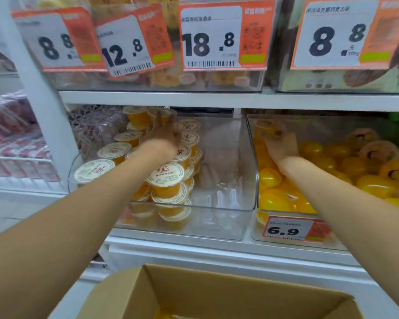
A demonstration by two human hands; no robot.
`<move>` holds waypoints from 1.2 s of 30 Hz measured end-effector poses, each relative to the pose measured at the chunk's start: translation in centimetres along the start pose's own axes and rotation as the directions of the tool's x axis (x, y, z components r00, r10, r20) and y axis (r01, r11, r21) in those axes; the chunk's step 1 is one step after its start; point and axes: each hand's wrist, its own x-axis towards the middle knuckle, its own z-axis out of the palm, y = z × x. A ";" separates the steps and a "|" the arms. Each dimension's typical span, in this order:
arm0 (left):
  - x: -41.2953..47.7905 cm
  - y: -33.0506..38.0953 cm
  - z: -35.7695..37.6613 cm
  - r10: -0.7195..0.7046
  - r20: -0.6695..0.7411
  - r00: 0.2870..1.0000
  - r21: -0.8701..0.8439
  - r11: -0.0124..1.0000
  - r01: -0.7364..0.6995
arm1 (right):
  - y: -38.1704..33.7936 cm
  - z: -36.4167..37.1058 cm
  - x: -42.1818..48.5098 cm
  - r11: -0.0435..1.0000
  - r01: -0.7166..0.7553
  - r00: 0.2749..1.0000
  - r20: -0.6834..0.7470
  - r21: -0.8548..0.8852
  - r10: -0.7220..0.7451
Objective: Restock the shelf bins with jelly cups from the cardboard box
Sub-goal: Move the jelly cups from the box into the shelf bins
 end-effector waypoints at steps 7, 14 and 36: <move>1.4 -0.3 0.1 0.019 0.053 0.998 0.009 1.000 -0.020 | 0.3 0.9 -0.3 0.956 0.133 0.990 0.072 -0.263 -0.118; 1.7 -0.5 0.3 0.024 0.009 1.000 -0.002 1.000 -0.024 | 0.1 0.7 -0.2 0.928 0.119 0.993 0.057 -0.352 -0.106; -23.2 2.8 3.4 -0.055 0.023 0.998 -0.499 0.865 0.059 | -2.1 -6.2 -25.5 0.940 0.225 0.954 0.252 -0.258 -0.160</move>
